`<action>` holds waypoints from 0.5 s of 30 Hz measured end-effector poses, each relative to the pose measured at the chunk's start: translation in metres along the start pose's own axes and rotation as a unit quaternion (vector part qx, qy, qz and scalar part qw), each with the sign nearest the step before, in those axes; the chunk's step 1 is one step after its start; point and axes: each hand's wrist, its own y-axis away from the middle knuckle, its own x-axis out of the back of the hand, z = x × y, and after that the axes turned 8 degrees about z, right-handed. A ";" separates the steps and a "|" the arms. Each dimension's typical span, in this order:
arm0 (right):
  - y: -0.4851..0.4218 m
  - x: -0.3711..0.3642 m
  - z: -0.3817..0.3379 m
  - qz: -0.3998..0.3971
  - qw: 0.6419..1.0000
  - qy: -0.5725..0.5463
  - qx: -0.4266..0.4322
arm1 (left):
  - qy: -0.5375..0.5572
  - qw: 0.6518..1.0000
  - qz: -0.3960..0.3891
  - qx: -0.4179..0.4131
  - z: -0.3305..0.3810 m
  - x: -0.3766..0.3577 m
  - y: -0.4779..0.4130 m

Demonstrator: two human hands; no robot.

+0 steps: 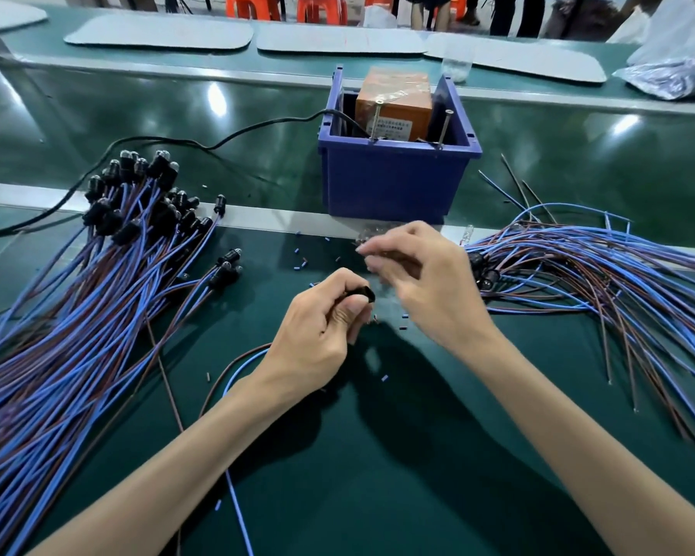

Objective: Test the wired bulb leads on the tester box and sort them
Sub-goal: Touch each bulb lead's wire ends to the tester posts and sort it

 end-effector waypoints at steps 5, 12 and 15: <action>0.019 0.026 -0.007 -0.056 0.992 -0.109 -0.008 | -0.002 1.000 -0.001 0.015 -0.002 0.000 -0.001; 0.019 0.027 -0.006 -0.040 0.996 -0.059 0.050 | 0.010 0.999 0.007 0.048 -0.004 -0.001 -0.001; 0.021 0.026 -0.004 -0.024 0.996 -0.056 0.061 | 0.015 0.998 0.014 0.064 -0.006 0.000 -0.001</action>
